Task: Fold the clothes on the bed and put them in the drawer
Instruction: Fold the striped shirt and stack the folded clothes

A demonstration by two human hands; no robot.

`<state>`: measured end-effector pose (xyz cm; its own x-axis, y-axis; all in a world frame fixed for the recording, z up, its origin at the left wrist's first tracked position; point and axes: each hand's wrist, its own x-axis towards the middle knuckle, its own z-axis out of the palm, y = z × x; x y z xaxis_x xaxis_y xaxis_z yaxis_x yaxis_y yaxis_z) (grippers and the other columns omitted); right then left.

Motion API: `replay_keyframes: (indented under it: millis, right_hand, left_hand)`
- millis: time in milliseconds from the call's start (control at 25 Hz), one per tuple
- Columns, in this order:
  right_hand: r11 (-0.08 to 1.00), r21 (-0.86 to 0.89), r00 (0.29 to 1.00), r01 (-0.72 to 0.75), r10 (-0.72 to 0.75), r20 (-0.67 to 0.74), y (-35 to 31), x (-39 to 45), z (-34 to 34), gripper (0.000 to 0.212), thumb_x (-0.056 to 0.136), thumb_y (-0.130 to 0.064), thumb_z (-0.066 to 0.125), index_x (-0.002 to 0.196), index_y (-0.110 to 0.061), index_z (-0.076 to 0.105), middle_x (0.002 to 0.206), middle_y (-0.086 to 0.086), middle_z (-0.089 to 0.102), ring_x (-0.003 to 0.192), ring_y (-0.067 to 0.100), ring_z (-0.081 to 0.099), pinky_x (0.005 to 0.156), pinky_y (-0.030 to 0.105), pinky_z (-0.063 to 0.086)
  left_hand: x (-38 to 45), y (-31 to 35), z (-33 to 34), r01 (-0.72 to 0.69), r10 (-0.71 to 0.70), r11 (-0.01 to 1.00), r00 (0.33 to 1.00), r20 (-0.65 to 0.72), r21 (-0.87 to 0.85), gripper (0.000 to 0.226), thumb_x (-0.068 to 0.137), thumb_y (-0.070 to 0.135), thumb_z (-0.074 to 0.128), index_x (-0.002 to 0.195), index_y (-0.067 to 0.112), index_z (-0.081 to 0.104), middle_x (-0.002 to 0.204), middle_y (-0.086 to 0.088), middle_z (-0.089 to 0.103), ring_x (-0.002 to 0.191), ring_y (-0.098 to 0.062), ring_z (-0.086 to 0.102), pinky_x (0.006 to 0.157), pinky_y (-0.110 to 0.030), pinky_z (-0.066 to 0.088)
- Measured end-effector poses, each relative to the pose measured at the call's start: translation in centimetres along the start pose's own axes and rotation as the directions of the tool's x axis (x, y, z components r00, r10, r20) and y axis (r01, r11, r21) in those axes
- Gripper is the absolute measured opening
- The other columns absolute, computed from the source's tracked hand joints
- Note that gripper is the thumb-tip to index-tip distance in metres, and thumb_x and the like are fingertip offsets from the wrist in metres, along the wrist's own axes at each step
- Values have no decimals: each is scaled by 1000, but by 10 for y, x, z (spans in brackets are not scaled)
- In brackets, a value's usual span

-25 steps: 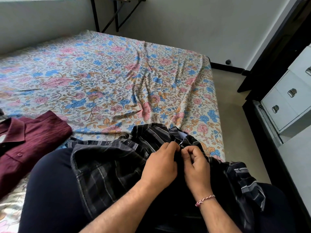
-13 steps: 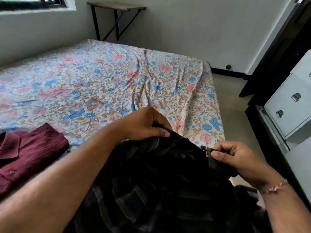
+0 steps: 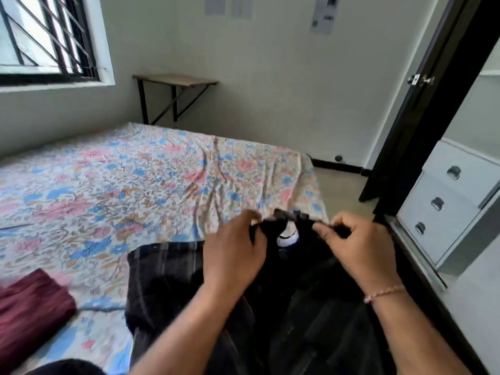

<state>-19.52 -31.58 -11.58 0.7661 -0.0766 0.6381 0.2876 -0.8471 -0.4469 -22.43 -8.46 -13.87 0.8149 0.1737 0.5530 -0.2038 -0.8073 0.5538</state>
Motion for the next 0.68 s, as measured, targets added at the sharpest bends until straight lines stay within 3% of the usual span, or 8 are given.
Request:
replay_keyframes:
  millis: [120, 240, 320, 360, 400, 480, 560, 680]
  right_hand:
    - [987, 101, 910, -122, 70, 409, 25, -102, 28, 17, 85, -27, 84, 74, -36, 73, 70, -37, 64, 72, -12, 62, 64, 7, 43]
    - [926, 121, 833, -357, 257, 489, 31, -181, 28, 20, 85, -26, 84, 67, -28, 73, 68, -23, 69, 70, -3, 64, 62, 10, 44]
    - [873, 161, 800, -460, 330, 500, 25, -200, 20, 20, 87, -28, 81, 69, -29, 75, 73, -21, 72, 76, 0, 67, 64, 10, 45]
    - [864, 173, 794, -473, 333, 508, 21, -201, 17, 18, 89, -27, 79, 71, -30, 76, 77, -23, 73, 80, -2, 68, 66, 9, 46]
    - [862, 180, 797, -474, 333, 503, 19, -199, 15, 17, 90, -27, 78, 73, -30, 77, 78, -23, 73, 81, -3, 67, 67, 9, 47]
    - [853, 193, 810, -484, 354, 468, 19, -191, 9, 21, 89, -31, 79, 68, -28, 75, 70, -14, 72, 69, 5, 66, 60, 13, 45]
    - [840, 204, 808, -504, 375, 454, 20, -185, 3, 25, 86, -35, 82, 64, -28, 73, 63, -7, 69, 60, 11, 62, 57, 19, 45]
    - [809, 256, 770, -529, 331, 545, 16, -180, -11, 18, 86, -24, 82, 72, -33, 77, 74, -13, 74, 72, 4, 67, 67, 17, 49]
  left_hand:
    - [-91, -34, 27, 405, -347, 905, 880, 324, -132, 18, 98, 43, 59, 99, 34, 75, 92, 13, 77, 93, -12, 71, 84, -37, 57]
    - [-135, -40, 32, 728, -570, 527, 685, 454, -438, 18, 99, 27, 68, 88, 27, 83, 86, 11, 79, 89, -8, 74, 91, -40, 60]
    - [-149, -35, 25, 772, -609, 382, 624, 489, -508, 15, 96, 19, 73, 87, 25, 84, 85, 8, 80, 87, -10, 75, 88, -34, 60]
    - [-154, -36, 23, 753, -598, 430, 651, 467, -499, 14, 94, 18, 75, 88, 27, 84, 83, 9, 79, 84, -9, 73, 84, -29, 58]
    - [-157, -39, 21, 695, -550, 574, 719, 426, -433, 13, 93, 19, 77, 94, 29, 83, 85, 13, 77, 82, -8, 71, 83, -27, 57]
    - [-156, -41, 15, 412, -351, 903, 872, 341, -125, 19, 94, 27, 74, 111, 35, 78, 98, 18, 71, 88, -8, 68, 84, -30, 56]
    - [-150, -33, 5, 147, -155, 988, 961, 229, 51, 19, 99, 32, 67, 115, 39, 73, 101, 19, 67, 87, -11, 67, 73, -31, 54]
    - [-148, -28, -1, 131, -134, 991, 978, 161, 31, 22, 99, 26, 65, 112, 42, 72, 105, 21, 72, 86, -9, 69, 72, -31, 55]
